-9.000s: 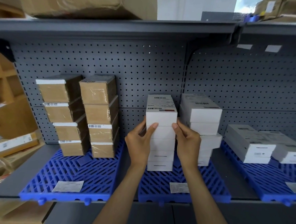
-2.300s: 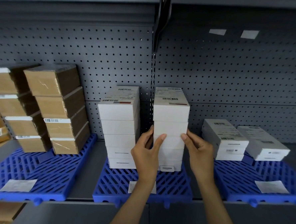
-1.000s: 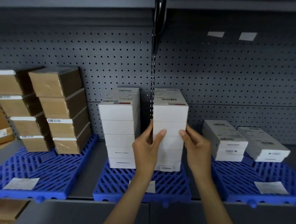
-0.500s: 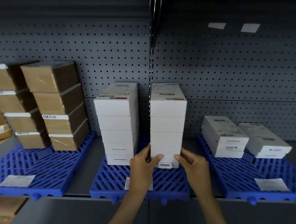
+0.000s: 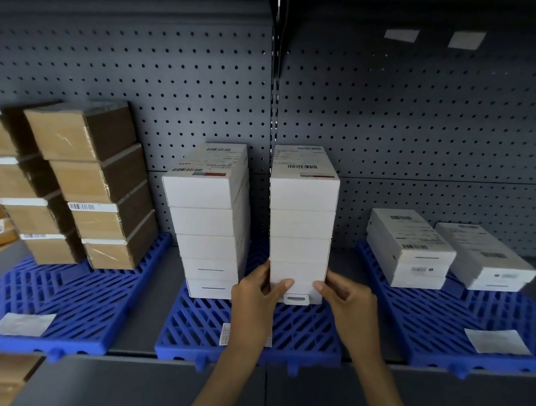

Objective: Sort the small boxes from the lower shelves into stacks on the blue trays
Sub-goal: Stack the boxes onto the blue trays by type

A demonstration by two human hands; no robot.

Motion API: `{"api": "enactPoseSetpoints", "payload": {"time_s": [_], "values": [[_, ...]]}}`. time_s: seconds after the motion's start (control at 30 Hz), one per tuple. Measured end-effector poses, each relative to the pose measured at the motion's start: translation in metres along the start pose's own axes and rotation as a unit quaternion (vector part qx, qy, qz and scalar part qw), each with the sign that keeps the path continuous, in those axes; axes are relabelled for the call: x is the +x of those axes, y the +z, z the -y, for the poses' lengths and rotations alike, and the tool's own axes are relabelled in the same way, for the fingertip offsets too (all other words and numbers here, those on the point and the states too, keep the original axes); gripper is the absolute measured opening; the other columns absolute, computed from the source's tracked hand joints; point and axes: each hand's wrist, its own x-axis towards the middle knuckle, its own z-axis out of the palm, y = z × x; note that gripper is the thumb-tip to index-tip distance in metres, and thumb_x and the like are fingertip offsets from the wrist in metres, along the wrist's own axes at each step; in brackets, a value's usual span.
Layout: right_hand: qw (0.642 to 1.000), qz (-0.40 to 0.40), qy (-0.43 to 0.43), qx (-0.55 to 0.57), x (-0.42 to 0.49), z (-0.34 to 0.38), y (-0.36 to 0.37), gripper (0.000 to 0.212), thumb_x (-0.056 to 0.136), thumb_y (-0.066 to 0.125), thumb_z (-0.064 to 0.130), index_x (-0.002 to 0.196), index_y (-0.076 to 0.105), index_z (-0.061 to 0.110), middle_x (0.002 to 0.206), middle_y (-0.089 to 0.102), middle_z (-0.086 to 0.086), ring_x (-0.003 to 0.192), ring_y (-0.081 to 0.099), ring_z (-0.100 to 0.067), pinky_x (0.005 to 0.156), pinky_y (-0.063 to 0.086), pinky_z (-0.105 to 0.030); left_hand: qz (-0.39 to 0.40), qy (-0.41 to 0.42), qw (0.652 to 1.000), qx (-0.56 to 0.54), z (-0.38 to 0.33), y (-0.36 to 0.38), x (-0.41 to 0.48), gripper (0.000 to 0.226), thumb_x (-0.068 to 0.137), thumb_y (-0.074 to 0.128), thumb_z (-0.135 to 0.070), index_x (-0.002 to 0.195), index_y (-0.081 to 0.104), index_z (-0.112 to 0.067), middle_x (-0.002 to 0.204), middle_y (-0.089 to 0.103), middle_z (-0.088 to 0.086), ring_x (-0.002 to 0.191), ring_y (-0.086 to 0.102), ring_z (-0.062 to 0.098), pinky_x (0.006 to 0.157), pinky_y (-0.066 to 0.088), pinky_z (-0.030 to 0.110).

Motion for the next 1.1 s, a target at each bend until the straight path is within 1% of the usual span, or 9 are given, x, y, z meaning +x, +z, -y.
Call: {"api": "enactPoseSetpoints", "payload": {"time_s": [0.33,0.5,0.6,0.67,0.73,0.83,0.9,1.0,1.1], "values": [[1.0,-0.001,-0.007,-0.01,-0.004,0.002,-0.001,0.039,0.091,0.074,0.01,0.126,0.068,0.025,0.101,0.068,0.04,0.098,0.069,0.008,0.082,0.053,-0.009,-0.007,0.008,1.0,0.015,-0.004,-0.001,-0.005,0.042,0.089,0.078,-0.023,0.128,0.069,-0.012,0.107,0.076,-0.013,0.095,0.069,-0.008,0.087,0.059,0.022],[1.0,0.004,-0.001,-0.008,-0.005,0.01,-0.003,0.037,0.089,0.075,0.011,0.12,0.07,0.032,0.099,0.071,0.035,0.097,0.07,0.007,0.083,0.055,-0.013,0.009,0.012,0.999,0.033,-0.007,-0.003,-0.008,0.047,0.091,0.075,-0.025,0.136,0.064,-0.016,0.109,0.074,-0.017,0.095,0.067,-0.01,0.089,0.056,0.017],[0.997,-0.03,-0.002,-0.07,-0.016,0.01,-0.009,0.029,0.084,0.081,0.017,0.112,0.077,0.023,0.094,0.071,0.03,0.088,0.069,0.009,0.079,0.052,-0.006,0.038,0.004,0.998,0.047,-0.009,-0.012,-0.009,0.062,0.089,0.076,-0.034,0.146,0.056,-0.02,0.124,0.071,-0.01,0.106,0.064,-0.007,0.097,0.054,0.02],[0.985,-0.075,-0.028,-0.154,-0.026,0.012,-0.015,0.025,0.082,0.082,0.022,0.106,0.08,0.014,0.09,0.074,0.018,0.078,0.069,0.004,0.075,0.047,0.0,0.047,-0.007,0.998,0.052,-0.012,-0.022,-0.014,0.071,0.087,0.077,-0.041,0.15,0.05,-0.021,0.135,0.065,-0.008,0.121,0.06,-0.001,0.105,0.05,0.024],[0.967,-0.081,-0.071,-0.231,-0.037,0.019,-0.016,0.021,0.085,0.077,0.029,0.1,0.081,0.014,0.085,0.076,0.008,0.07,0.067,-0.001,0.068,0.05,-0.007,0.04,-0.011,0.995,0.092,-0.017,-0.04,-0.022,0.067,0.088,0.076,-0.042,0.147,0.054,-0.021,0.136,0.062,-0.007,0.124,0.056,0.003,0.107,0.047,0.021],[0.95,-0.048,-0.106,-0.29,-0.047,0.038,-0.006,0.014,0.084,0.077,0.029,0.093,0.079,0.019,0.082,0.076,0.007,0.062,0.065,-0.007,0.056,0.05,-0.017,0.026,0.026,0.983,0.182,-0.021,-0.075,-0.035,0.043,0.093,0.072,-0.037,0.134,0.065,-0.025,0.122,0.071,-0.008,0.109,0.064,0.006,0.097,0.052,0.024],[0.951,-0.025,-0.112,-0.288,-0.052,0.05,0.008,0.014,0.08,0.083,0.022,0.093,0.078,0.021,0.087,0.076,0.007,0.063,0.065,-0.006,0.057,0.051,-0.017,0.034,0.048,0.967,0.246,-0.024,-0.101,-0.041,0.035,0.096,0.069,-0.037,0.13,0.066,-0.031,0.12,0.071,-0.013,0.101,0.065,0.005,0.091,0.054,0.027],[0.956,0.011,-0.128,-0.264,-0.056,0.068,0.041,0.017,0.084,0.077,0.027,0.1,0.078,0.022,0.093,0.076,0.009,0.07,0.066,-0.006,0.064,0.061,-0.026,0.032,0.036,0.934,0.355,-0.023,-0.142,-0.043,0.032,0.097,0.065,-0.042,0.129,0.064,-0.039,0.116,0.071,-0.013,0.09,0.068,0.011,0.075,0.055,0.032],[0.955,0.051,-0.141,-0.257,-0.059,0.087,0.081,0.018,0.084,0.079,0.025,0.102,0.078,0.023,0.096,0.076,0.009,0.078,0.071,-0.009,0.067,0.063,-0.03,0.004,0.047,0.922,0.383,-0.009,-0.182,-0.038,0.008,0.092,0.071,-0.032,0.098,0.068,-0.037,0.081,0.068,-0.007,0.065,0.063,0.019,0.049,0.044,0.03]]}}
